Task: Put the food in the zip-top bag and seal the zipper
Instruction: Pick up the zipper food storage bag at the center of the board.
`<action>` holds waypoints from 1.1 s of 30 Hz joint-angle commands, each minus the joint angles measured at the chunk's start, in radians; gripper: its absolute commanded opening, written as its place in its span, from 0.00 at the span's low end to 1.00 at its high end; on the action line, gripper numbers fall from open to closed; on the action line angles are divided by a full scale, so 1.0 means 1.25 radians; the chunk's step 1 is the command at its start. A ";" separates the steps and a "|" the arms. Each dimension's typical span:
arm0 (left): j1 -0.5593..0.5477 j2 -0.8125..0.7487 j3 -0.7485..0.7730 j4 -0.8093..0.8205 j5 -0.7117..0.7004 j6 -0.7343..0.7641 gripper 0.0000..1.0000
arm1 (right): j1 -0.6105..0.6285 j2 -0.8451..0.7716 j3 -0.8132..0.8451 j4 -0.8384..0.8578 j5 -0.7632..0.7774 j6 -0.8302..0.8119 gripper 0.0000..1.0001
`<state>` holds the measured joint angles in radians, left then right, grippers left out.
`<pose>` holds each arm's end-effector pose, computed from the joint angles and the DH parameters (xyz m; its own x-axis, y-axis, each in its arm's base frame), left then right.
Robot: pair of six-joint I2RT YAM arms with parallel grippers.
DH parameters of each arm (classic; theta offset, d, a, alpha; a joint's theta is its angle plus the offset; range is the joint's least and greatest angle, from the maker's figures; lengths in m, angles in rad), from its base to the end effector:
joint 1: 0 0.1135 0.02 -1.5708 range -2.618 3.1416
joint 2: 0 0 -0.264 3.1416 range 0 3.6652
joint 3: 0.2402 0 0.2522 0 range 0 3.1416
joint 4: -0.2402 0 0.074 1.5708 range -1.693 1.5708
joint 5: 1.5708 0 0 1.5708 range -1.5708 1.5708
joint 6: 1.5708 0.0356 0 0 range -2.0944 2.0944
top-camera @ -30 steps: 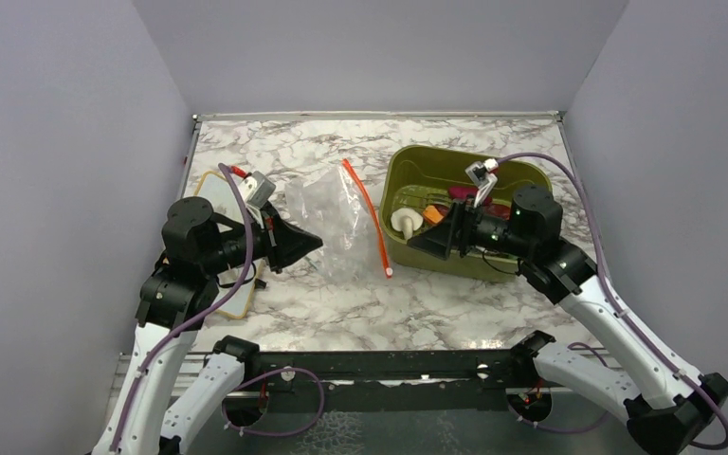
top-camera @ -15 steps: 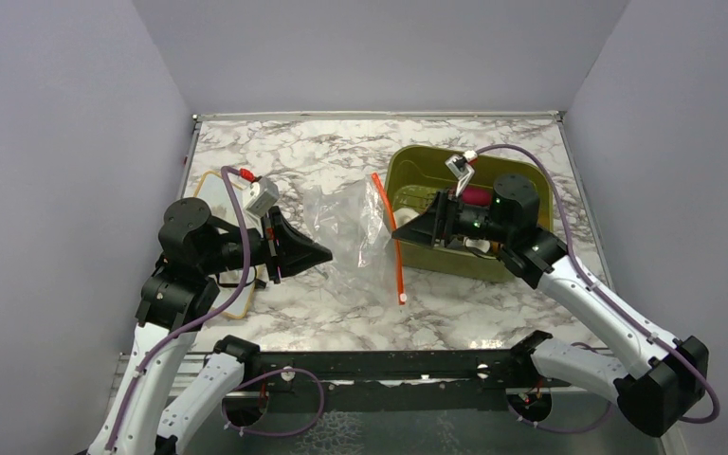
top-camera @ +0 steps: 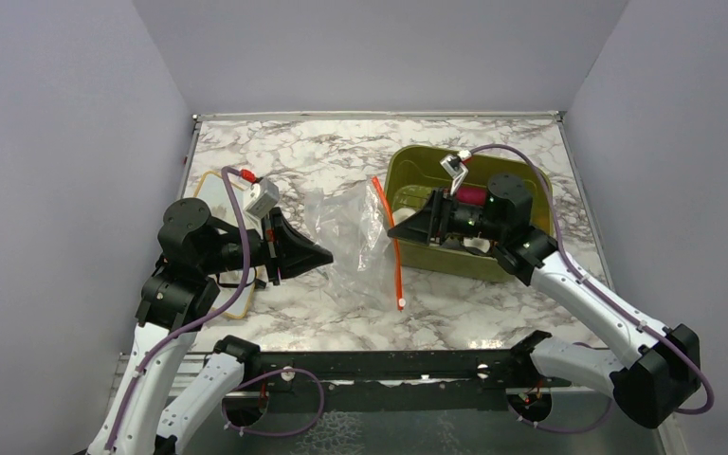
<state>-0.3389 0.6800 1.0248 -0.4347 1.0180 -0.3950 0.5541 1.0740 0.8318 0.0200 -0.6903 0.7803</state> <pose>0.1006 -0.0676 0.4104 -0.4529 -0.0546 -0.8899 0.8664 0.2085 -0.4538 0.1967 0.1484 0.3227 -0.7902 0.1490 -0.5945 -0.5319 0.3153 0.7859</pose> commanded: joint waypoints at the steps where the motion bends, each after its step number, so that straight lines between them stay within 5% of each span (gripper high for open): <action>1: -0.006 -0.005 0.008 0.027 0.028 -0.004 0.00 | -0.005 0.011 -0.009 0.053 -0.035 0.018 0.65; 20: -0.017 0.006 0.003 0.028 0.025 -0.005 0.00 | -0.004 0.047 -0.073 0.217 -0.128 0.093 0.61; 25: -0.016 0.012 0.001 0.028 0.010 0.003 0.00 | -0.004 0.057 -0.081 0.284 -0.172 0.118 0.44; 33: -0.017 0.000 -0.028 0.031 -0.027 0.019 0.00 | -0.004 0.057 -0.111 0.357 -0.179 0.149 0.33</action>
<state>-0.3557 0.6937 1.0176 -0.4301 1.0180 -0.3904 0.5541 1.1435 0.7113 0.3855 -0.8833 0.9478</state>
